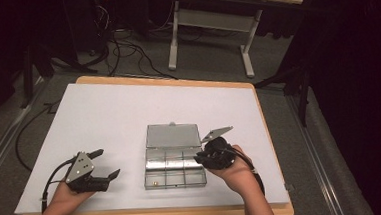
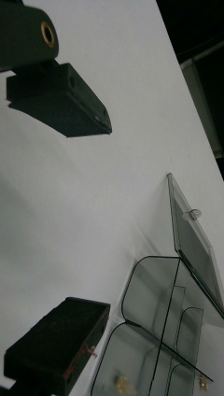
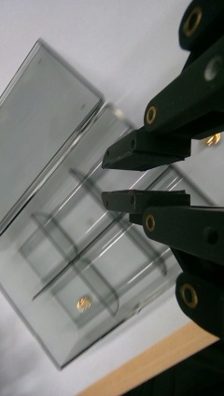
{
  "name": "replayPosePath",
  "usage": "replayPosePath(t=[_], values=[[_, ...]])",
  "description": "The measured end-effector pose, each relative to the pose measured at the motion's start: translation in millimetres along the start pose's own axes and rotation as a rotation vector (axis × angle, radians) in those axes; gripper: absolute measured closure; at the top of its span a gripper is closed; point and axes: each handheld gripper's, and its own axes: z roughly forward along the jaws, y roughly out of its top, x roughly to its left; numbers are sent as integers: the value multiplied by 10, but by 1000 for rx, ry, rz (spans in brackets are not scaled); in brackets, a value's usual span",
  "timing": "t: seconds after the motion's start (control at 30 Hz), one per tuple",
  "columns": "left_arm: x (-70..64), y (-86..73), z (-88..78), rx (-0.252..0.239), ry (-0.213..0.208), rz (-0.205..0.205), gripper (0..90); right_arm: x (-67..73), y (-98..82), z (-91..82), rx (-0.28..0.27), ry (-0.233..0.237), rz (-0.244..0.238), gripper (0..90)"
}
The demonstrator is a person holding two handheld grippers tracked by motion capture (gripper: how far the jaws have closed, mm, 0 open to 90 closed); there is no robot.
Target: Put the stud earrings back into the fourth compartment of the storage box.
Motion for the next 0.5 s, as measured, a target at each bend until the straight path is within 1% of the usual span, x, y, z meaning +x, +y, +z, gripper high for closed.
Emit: replayPosePath(t=[0.13,0.23,0.27,0.4,0.43,0.5], values=[[-2,0,-1,1,-1,2,126,-108,-75,-40,4,-26,46,762],[-2,0,-1,0,-2,4,126,-182,-133,-38,22,-48,56,755],[-1,0,-1,1,-2,2,126,-202,-151,-32,26,-52,68,754],[-4,0,-1,0,1,4,126,-266,-221,19,48,-46,97,752],[-6,0,-1,0,2,5,126,-279,-240,44,59,-43,92,750],[-6,1,0,1,2,5,126,-301,-274,96,87,-40,100,750]])
